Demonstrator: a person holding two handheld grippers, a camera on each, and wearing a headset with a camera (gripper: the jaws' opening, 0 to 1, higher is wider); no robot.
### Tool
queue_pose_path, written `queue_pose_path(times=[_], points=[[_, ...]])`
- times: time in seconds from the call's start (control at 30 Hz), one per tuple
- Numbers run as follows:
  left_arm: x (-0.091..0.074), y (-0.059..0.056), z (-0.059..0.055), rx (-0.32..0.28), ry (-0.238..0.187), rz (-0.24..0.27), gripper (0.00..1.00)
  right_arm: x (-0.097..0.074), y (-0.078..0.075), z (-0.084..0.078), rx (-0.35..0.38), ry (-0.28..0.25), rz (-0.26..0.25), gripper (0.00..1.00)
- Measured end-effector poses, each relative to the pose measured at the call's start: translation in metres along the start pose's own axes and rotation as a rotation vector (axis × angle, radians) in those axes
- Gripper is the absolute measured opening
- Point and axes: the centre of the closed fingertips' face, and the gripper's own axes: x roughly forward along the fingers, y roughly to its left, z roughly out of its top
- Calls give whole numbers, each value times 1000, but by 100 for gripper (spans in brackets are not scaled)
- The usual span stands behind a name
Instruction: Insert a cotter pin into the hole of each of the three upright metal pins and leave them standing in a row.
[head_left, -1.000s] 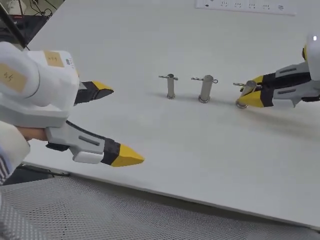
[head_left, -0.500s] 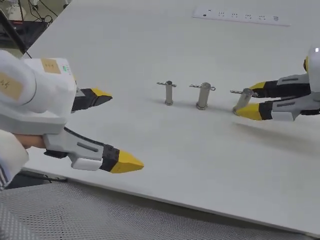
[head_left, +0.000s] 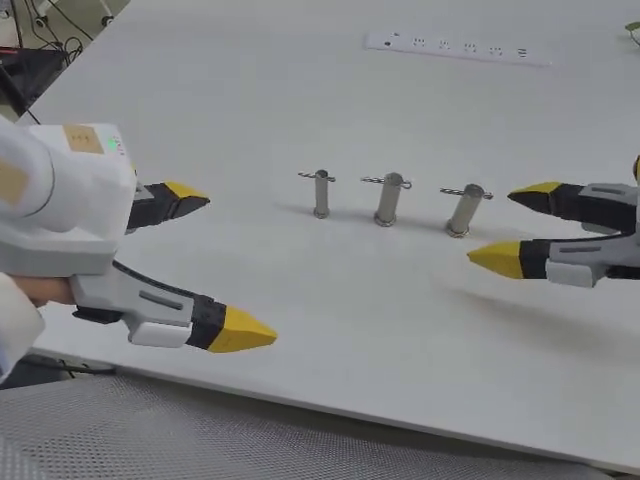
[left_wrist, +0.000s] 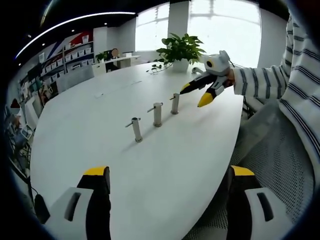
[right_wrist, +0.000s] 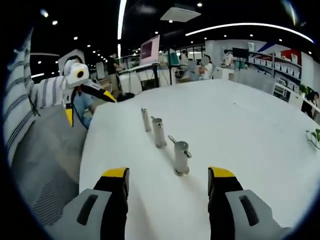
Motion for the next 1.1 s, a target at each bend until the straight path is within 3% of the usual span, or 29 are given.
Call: queue_pose_path(times=[0.07, 0.23, 0.47, 0.73, 0.9, 1.1], points=[[-1, 0, 0, 3, -11, -1, 99, -8, 6, 2, 5, -21, 0, 65], [-3, 0, 3, -9, -37, -11, 99, -22, 14, 1, 25, -20, -60, 71], [-2, -2, 1, -19, -44, -27, 99, -44, 33, 8, 74, -57, -114, 82], [-3, -6, 3, -25, -62, -37, 99, -57, 51, 7, 134, -86, -174, 93], [-5, -8, 2, -25, -65, -38, 99, -62, 59, 0, 163, -75, -196, 99], [-9, -4, 2, -38, -81, -11, 99, -68, 63, -6, 196, -74, -223, 100]])
